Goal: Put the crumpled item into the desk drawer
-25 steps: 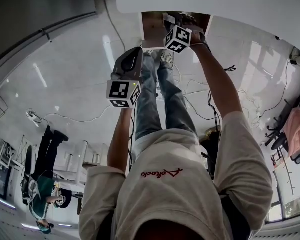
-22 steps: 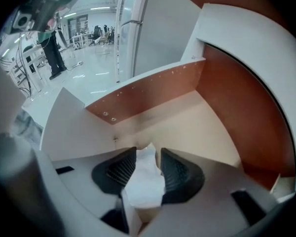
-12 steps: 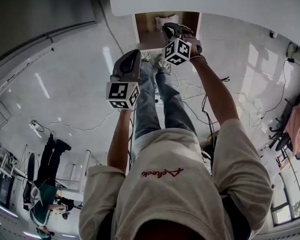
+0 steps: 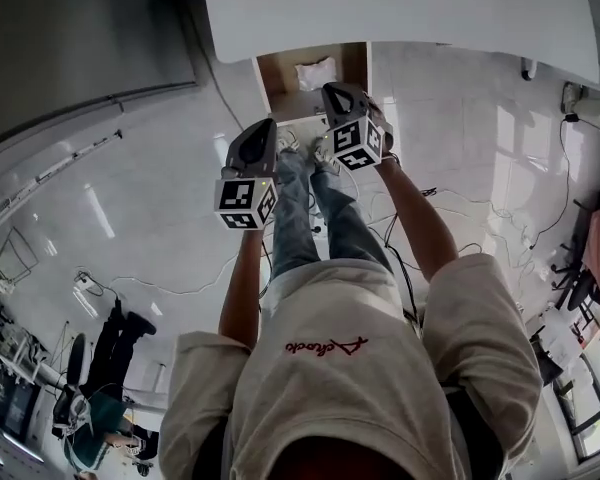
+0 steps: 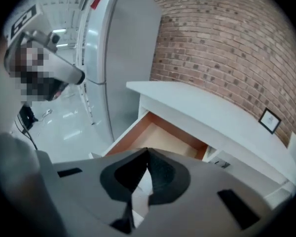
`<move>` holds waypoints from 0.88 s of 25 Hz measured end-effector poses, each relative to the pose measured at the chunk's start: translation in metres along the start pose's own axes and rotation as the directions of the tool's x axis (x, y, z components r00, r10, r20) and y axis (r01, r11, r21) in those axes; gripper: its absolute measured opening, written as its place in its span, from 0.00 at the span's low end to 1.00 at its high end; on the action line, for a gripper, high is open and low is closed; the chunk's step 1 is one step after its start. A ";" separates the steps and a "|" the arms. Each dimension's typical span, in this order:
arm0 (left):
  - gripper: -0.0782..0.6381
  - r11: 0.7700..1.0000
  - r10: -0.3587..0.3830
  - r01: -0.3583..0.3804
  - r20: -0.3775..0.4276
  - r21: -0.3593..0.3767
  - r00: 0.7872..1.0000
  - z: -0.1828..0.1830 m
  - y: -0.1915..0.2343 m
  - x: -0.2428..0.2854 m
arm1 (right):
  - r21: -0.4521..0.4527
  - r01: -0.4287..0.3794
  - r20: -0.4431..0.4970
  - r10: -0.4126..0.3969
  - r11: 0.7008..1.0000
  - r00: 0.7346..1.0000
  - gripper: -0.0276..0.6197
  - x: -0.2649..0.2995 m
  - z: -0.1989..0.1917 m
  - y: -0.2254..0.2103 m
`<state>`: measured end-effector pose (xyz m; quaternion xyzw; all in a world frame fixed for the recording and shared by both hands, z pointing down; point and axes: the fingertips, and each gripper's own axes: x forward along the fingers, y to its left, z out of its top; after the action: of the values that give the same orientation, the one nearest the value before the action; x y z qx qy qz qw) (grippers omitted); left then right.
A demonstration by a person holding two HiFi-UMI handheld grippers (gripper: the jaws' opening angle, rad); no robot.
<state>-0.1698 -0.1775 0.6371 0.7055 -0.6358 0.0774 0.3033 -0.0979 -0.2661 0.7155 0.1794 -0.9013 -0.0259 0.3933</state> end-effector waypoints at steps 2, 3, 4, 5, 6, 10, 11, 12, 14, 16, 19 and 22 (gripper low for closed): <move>0.12 1.000 0.003 -0.003 0.010 0.014 1.000 0.011 -0.004 -0.003 | 0.078 0.039 0.036 -0.042 0.996 0.998 0.06 -0.023 0.011 -0.013; 0.12 1.000 0.004 -0.004 0.015 0.022 1.000 0.017 -0.006 -0.005 | 0.117 0.059 0.055 -0.066 0.991 0.996 0.06 -0.034 0.016 -0.019; 0.12 1.000 0.004 -0.005 0.022 0.031 1.000 0.024 -0.009 -0.007 | 0.156 0.077 0.076 -0.089 0.985 0.993 0.06 -0.046 0.022 -0.026; 0.12 0.999 0.003 -0.004 0.028 0.041 1.000 0.031 -0.012 -0.009 | 0.191 0.092 0.098 -0.112 0.977 0.989 0.06 -0.057 0.027 -0.032; 0.12 0.999 0.002 -0.004 0.036 0.050 0.999 0.038 -0.015 -0.010 | 0.225 0.103 0.117 -0.131 0.969 0.984 0.06 -0.068 0.031 -0.038; 0.12 0.998 0.007 -0.011 0.069 0.064 0.998 0.062 -0.026 -0.018 | 0.349 0.109 0.178 -0.180 0.931 0.967 0.06 -0.110 0.050 -0.052; 0.12 0.998 0.008 -0.013 0.079 0.065 0.997 0.068 -0.028 -0.020 | 0.366 0.111 0.191 -0.192 0.924 0.963 0.06 -0.119 0.055 -0.054; 0.12 0.998 0.007 -0.014 0.089 0.068 0.996 0.075 -0.030 -0.022 | 0.377 0.116 0.203 -0.204 0.919 0.958 0.06 -0.128 0.060 -0.056; 0.12 0.997 0.005 -0.013 0.111 0.078 0.994 0.088 -0.034 -0.026 | 0.390 0.125 0.220 -0.225 0.912 0.949 0.06 -0.142 0.069 -0.060; 0.12 0.996 0.004 -0.015 0.130 0.087 0.992 0.100 -0.037 -0.031 | 0.400 0.131 0.232 -0.239 0.907 0.943 0.06 -0.155 0.076 -0.063; 0.12 0.995 0.006 -0.022 0.161 0.099 0.987 0.120 -0.039 -0.039 | 0.414 0.136 0.255 -0.259 0.900 0.932 0.06 -0.171 0.090 -0.070; 0.12 0.994 0.012 -0.034 0.192 0.108 0.981 0.140 -0.038 -0.048 | 0.425 0.148 0.289 -0.288 0.893 0.913 0.06 -0.188 0.109 -0.082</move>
<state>-0.1813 -0.2106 0.4881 0.7180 -0.6648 0.0479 0.2007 -0.0337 -0.2888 0.4935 0.3490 -0.9162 0.0803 0.1797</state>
